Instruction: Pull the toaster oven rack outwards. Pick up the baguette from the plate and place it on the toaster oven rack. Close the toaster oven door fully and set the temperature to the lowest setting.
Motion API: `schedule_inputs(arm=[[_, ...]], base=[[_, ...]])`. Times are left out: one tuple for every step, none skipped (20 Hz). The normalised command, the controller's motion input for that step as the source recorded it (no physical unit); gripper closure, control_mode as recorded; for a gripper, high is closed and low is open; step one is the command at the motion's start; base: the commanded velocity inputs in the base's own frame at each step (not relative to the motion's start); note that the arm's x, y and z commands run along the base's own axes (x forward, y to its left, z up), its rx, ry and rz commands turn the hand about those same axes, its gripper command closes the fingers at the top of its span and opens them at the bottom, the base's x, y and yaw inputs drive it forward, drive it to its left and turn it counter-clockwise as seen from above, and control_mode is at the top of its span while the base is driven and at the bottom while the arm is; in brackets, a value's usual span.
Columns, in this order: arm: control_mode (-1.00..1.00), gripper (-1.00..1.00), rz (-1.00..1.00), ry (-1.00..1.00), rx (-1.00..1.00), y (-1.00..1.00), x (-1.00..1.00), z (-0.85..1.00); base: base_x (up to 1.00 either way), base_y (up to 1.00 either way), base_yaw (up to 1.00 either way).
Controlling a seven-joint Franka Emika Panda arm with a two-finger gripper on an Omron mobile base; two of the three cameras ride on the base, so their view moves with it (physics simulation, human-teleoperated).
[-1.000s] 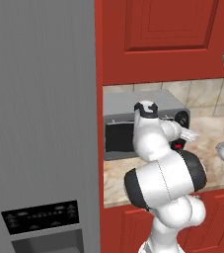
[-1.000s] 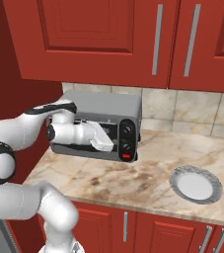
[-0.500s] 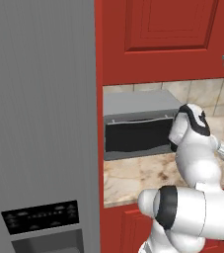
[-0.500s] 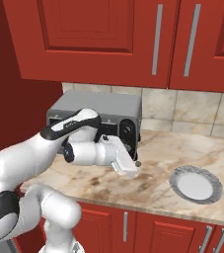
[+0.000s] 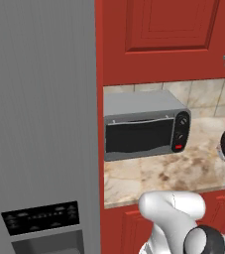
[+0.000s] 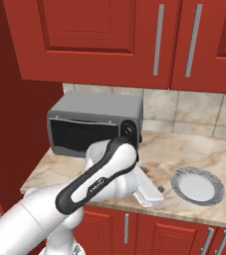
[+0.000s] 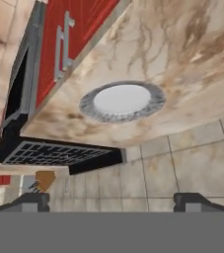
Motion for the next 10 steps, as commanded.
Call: schedule_inputs(arm=[[-1.0,-1.0,-0.08,0.2,-0.04,-0.43,0.0,0.06],[-1.0,-1.0,-0.08,0.12,-0.06,-0.19,-0.06,0.09],[-1.0,-1.0,-0.04,0.21,-0.1,-0.04,0.0,0.11],[-1.0,-1.0,-0.04,0.23,-0.22,-0.06,0.0,0.0],[-1.0,-1.0,-0.04,0.25,-0.3,-0.08,0.0,0.0],[-1.0,-1.0,-0.04,0.31,-0.34,-0.14,0.0,0.0],[-1.0,-1.0,-0.03,0.35,-0.42,-0.16,0.0,0.0],[-1.0,-1.0,-0.02,0.37,-0.47,-0.17,0.0,0.0],[-1.0,-1.0,-0.02,0.37,-0.5,-0.15,0.0,0.0],[-1.0,-1.0,-0.01,0.39,-0.54,-0.11,0.0,0.0]], base=[[0.0,0.0,0.0],[0.0,0.0,0.0],[0.0,0.0,0.0],[0.0,0.0,0.0],[0.0,0.0,0.0],[0.0,0.0,0.0],[0.0,0.0,0.0],[0.0,0.0,0.0],[0.0,0.0,0.0],[0.0,0.0,0.0]])
